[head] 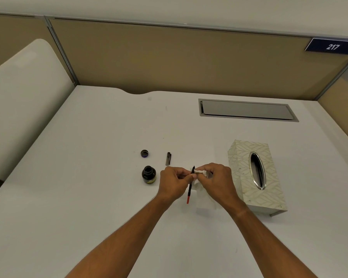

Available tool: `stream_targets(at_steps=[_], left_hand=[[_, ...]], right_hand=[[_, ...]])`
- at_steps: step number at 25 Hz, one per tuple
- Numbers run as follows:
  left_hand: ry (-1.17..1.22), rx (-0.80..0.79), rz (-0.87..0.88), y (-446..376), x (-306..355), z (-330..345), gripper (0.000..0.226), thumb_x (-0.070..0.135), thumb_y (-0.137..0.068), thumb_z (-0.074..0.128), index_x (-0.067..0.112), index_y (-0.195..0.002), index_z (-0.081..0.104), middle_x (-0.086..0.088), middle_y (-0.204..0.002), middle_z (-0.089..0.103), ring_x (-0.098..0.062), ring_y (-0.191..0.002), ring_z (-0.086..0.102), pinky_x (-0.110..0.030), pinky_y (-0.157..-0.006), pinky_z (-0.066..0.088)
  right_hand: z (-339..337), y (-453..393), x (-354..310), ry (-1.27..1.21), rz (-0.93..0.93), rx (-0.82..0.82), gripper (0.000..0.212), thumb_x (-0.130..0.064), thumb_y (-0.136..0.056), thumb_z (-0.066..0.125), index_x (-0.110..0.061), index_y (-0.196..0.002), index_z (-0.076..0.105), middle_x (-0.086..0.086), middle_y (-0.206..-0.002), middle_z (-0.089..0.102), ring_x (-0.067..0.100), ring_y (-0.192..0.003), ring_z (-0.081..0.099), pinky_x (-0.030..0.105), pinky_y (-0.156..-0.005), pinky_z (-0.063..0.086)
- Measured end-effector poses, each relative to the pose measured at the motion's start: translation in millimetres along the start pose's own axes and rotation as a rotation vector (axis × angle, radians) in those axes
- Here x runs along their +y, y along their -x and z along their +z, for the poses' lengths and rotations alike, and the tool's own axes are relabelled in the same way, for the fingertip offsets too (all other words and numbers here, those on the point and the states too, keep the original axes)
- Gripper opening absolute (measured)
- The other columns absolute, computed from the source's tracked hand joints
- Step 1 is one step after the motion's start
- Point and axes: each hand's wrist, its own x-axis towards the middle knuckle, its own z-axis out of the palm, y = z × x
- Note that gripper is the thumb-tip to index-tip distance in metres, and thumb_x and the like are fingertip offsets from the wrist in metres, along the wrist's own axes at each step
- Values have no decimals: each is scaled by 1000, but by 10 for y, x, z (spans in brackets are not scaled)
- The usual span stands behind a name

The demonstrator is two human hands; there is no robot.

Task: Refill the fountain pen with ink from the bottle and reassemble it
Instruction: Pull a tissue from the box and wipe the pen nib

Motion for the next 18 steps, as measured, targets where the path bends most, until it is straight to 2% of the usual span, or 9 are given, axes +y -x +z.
stream_targets(at_steps=[3,7,10,12,15,18], left_hand=[[-21,-7,13,-6,-16,-9,8,21,-78,77,14,-82,78,-1,-74,75,-8,-69,71,-20,-69,57],[-19,-43,24,-17,-13,-29,9,20,-80,76,12,-84,78,-3,-76,76,-8,-70,71,-15,-66,54],[63,-81,-15,-5,-40,-46,7,16,-81,74,9,-81,78,-5,-76,75,-7,-68,70,-14,-64,51],[138,-80,-50,-5,-56,-69,9,13,-82,72,6,-79,76,-7,-74,75,-9,-68,69,-16,-65,52],[215,-73,-91,-11,-68,-78,10,12,-83,71,5,-79,76,-8,-74,74,-12,-69,68,-19,-68,55],[244,-72,-108,-16,-69,-67,10,11,-83,70,5,-79,76,-6,-74,74,-10,-69,68,-20,-68,55]], right_hand=[[0,9,-2,-7,12,-13,13,-16,-81,73,-15,-93,79,-1,-86,76,5,-70,61,11,-63,40],[15,2,4,-50,33,-3,12,-13,-81,72,-15,-91,80,-3,-84,75,8,-73,64,13,-64,44],[-25,-29,84,-121,99,-34,11,-13,-83,71,-19,-88,79,-8,-82,75,10,-76,67,15,-64,49],[-78,-48,155,-213,152,-52,11,-15,-84,71,-22,-87,78,-10,-82,75,10,-80,68,21,-68,52],[-127,-47,212,-271,182,-110,9,-16,-88,65,-23,-86,71,-8,-83,71,10,-77,63,24,-64,49],[-105,-32,215,-267,156,-135,13,-9,-91,61,-19,-86,69,-5,-86,71,8,-78,63,21,-66,48]])
